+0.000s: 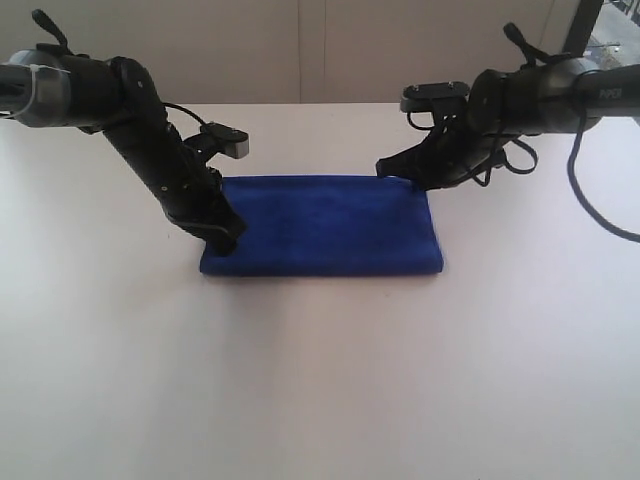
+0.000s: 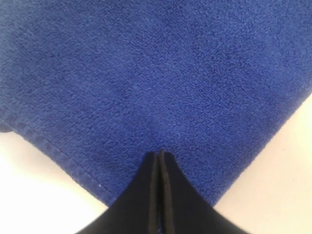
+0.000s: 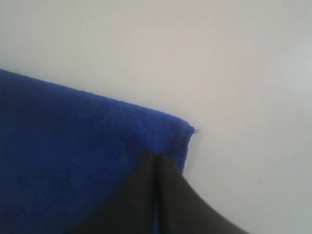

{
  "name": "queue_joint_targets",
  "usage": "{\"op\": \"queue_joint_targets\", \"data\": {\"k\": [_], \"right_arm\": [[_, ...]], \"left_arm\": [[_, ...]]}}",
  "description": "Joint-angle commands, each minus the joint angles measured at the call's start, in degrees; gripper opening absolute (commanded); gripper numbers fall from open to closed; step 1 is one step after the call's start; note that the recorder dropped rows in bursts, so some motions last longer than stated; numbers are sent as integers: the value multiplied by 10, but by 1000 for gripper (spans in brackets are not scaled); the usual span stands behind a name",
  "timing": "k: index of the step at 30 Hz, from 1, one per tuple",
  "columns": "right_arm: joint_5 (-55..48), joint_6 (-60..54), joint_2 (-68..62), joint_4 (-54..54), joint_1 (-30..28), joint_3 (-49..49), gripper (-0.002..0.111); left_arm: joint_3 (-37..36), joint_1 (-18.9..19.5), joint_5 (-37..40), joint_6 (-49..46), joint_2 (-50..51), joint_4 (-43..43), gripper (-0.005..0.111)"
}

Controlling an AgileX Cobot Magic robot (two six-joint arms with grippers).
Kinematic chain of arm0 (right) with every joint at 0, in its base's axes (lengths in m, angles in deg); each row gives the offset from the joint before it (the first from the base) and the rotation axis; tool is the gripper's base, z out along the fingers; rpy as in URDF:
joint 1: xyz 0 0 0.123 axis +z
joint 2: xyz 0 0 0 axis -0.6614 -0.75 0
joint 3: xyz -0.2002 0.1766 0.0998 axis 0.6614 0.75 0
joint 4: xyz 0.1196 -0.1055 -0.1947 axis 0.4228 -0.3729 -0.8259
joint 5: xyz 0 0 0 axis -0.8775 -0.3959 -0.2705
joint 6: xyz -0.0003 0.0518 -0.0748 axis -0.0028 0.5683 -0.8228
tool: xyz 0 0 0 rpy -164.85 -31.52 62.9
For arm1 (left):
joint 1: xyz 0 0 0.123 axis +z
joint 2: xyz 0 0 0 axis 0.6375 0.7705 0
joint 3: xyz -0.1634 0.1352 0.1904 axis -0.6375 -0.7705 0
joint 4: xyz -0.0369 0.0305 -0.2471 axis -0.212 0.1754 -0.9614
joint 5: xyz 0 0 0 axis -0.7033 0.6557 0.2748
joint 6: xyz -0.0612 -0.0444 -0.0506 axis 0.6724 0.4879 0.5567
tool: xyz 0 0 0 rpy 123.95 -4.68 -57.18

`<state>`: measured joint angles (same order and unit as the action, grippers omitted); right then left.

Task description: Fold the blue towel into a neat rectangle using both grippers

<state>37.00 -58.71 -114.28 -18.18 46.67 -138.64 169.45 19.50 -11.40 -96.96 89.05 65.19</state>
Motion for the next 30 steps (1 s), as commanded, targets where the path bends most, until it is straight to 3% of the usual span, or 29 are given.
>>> {"op": "queue_joint_targets", "data": {"k": [1,12,19,23,30], "right_arm": [[-9,-5,38,0,0,-1,0],[-112,-25,56,-1,0,-1,0],[-190,-29,81,-1,0,3,0],[-184,-29,113,-1,0,34,0],[-154,-29,162,-2,0,111,0]], "left_arm": [[1,1,21,21,-31,-7,0],[1,1,35,69,-91,41,0],[1,1,68,64,-89,28,0],[-2,0,90,63,-89,19,0],[-68,12,21,95,-106,22,0]]}}
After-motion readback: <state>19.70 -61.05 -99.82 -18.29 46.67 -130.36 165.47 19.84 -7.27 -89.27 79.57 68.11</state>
